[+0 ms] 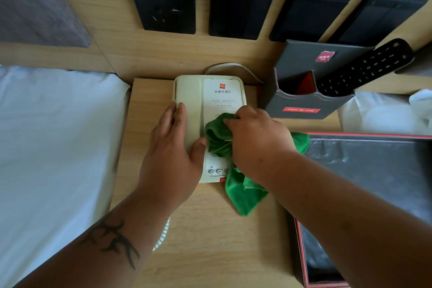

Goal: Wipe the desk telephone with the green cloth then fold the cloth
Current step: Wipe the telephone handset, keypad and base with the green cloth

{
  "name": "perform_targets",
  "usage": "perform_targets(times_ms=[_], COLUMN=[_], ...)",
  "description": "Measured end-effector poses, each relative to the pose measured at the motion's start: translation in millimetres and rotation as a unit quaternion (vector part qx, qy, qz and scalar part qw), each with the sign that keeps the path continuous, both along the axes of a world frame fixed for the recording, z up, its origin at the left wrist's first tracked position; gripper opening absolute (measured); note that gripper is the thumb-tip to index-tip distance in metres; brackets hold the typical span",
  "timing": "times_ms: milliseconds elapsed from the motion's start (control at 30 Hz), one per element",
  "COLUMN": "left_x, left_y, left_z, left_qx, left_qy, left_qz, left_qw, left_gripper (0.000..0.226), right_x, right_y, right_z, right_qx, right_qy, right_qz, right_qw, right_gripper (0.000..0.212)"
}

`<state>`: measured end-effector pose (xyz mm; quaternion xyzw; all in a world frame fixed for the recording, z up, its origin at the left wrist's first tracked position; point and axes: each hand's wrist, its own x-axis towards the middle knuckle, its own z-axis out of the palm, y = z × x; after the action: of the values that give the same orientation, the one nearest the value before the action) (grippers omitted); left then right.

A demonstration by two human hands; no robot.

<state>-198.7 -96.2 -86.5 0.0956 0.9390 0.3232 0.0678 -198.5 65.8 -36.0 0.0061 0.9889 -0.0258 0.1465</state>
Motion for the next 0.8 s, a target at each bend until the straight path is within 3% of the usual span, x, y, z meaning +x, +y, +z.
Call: perform_targets(times_ms=[67,300,500,800], left_x=[0.2,-0.7,0.1,0.2], left_y=[-0.2,2.4,1.6,0.2], left_z=[0.6,0.0,-0.7,-0.5], left_qx=[0.002,0.001,-0.005,-0.002], left_qy=[0.002,-0.008,-0.007,0.008], left_qz=[-0.002,0.007,0.004,-0.004], left_qw=[1.000,1.000,1.000,1.000], left_gripper=[0.077,0.078,0.077,0.076], right_x=[1.7,-6.0,-1.3,10.8], right_y=[4.3,-0.1,-9.2,-7.0], right_z=[2.4,22.4,7.4,-3.1], right_qx=[-0.008,0.096,0.038,0.022], right_qy=[-0.008,-0.074,-0.009,-0.022], right_qz=[-0.037,-0.064,0.101,-0.036], right_qw=[0.999,0.991,0.994,0.999], right_gripper=[0.044,0.032,0.037,0.044])
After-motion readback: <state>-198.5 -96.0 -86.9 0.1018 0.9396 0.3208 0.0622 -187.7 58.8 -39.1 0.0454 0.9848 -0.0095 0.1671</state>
